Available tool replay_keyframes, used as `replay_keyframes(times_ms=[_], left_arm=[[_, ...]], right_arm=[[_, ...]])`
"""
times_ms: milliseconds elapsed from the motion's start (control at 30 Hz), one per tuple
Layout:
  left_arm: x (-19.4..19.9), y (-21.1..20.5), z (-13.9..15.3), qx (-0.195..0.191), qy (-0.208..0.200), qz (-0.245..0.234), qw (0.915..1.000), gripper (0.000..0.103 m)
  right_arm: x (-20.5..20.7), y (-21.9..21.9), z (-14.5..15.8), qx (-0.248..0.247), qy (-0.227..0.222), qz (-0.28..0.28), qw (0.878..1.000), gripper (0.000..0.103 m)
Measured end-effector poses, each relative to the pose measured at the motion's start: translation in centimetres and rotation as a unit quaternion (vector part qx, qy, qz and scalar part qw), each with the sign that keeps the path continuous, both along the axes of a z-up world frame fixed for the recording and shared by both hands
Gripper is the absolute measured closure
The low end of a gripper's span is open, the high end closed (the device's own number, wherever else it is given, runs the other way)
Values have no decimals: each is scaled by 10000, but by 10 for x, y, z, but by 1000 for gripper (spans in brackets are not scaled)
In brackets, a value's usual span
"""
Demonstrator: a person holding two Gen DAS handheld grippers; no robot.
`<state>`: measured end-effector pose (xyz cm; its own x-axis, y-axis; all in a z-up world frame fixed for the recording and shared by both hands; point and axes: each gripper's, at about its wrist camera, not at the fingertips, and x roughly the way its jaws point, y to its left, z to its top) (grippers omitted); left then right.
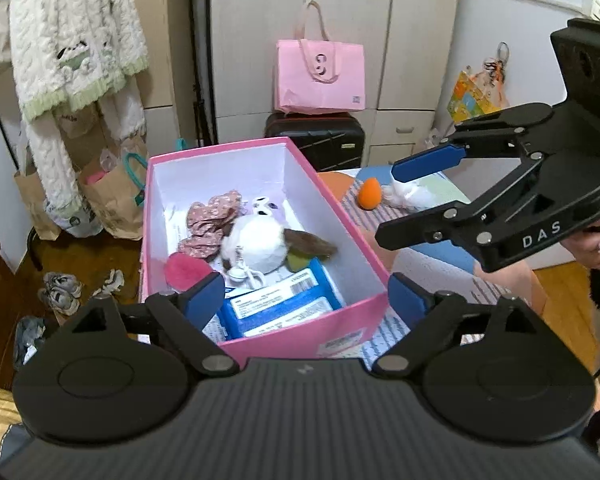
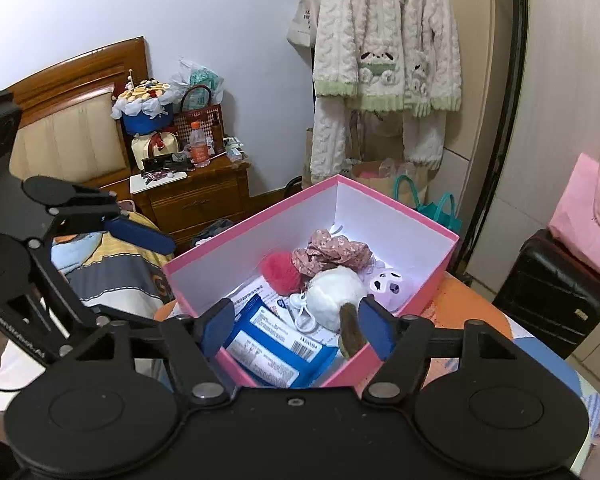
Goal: Organize soft objects
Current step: 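Move both grippers toward the orange sponge and white mesh puff on the bed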
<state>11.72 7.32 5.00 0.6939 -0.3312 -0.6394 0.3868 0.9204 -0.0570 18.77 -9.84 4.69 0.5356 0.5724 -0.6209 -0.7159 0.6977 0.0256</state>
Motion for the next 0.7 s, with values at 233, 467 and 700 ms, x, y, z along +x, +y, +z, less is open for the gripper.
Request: replay_keyframes(times_ms=[233,467,700], left_arm=[[-15,-25,1,119,-62,-337,9993,14],[-15,-52,-11,249,117,-620,9977,13],[-13,-79,-16,269,126,-911,9954,13]], right_arm=[[-26,-22,-1,15,-130,-96,9999,23],[-41,-40,-10,-5,-356,-571,9977,21],[-57,-72,-13,209,-643,-938,9933,18]])
